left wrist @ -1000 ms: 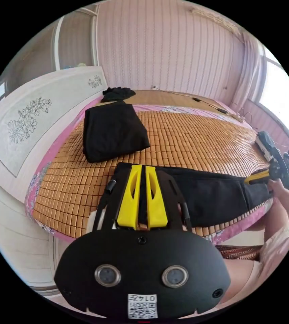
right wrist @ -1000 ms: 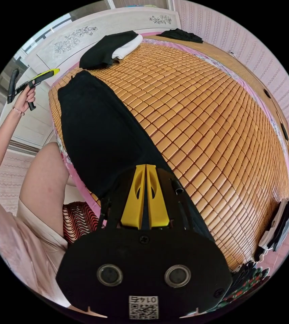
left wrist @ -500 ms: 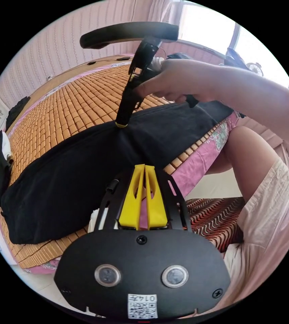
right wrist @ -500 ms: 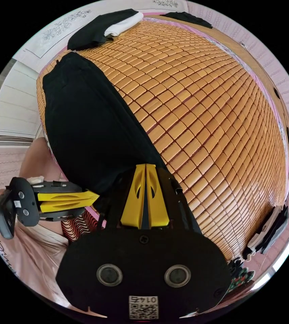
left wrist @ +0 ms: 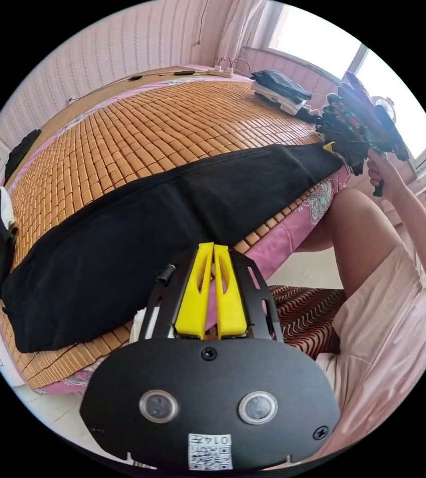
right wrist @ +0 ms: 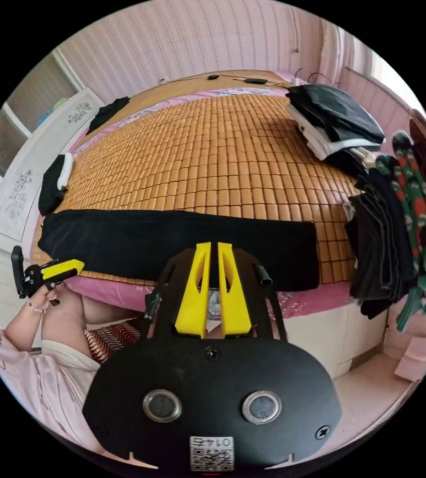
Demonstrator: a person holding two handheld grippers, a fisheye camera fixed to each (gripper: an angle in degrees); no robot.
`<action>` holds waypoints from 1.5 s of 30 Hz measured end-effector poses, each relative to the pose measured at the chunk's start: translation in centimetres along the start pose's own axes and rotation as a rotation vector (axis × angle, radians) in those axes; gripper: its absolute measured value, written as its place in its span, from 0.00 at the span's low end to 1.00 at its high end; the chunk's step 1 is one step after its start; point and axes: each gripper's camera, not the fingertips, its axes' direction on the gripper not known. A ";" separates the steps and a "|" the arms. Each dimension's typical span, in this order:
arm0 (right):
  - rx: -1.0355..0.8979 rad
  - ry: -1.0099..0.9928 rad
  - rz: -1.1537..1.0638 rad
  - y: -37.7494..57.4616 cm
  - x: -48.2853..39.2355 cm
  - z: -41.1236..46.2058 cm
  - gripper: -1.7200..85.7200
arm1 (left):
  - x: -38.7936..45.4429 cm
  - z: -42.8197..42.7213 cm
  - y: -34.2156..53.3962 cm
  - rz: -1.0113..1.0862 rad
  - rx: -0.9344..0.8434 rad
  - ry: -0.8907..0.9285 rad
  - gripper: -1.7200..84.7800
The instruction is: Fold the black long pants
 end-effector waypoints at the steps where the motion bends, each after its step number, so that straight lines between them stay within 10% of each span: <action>1: -0.017 0.069 0.091 1.4 3.6 -0.4 0.14 | -0.3 -0.7 0.0 -0.023 0.015 -0.013 0.01; 15: -0.069 0.144 0.098 8.8 15.2 1.6 0.06 | -7.3 -1.7 1.0 -0.277 -0.116 -0.282 0.01; 33: 0.933 -0.312 -0.132 16.3 19.9 -24.7 0.03 | 0.4 4.1 -1.5 -0.090 -0.017 0.151 0.01; 45: 0.257 -0.998 -0.623 10.7 -12.0 -3.2 0.07 | -9.3 -5.1 10.7 -0.478 0.189 0.161 0.01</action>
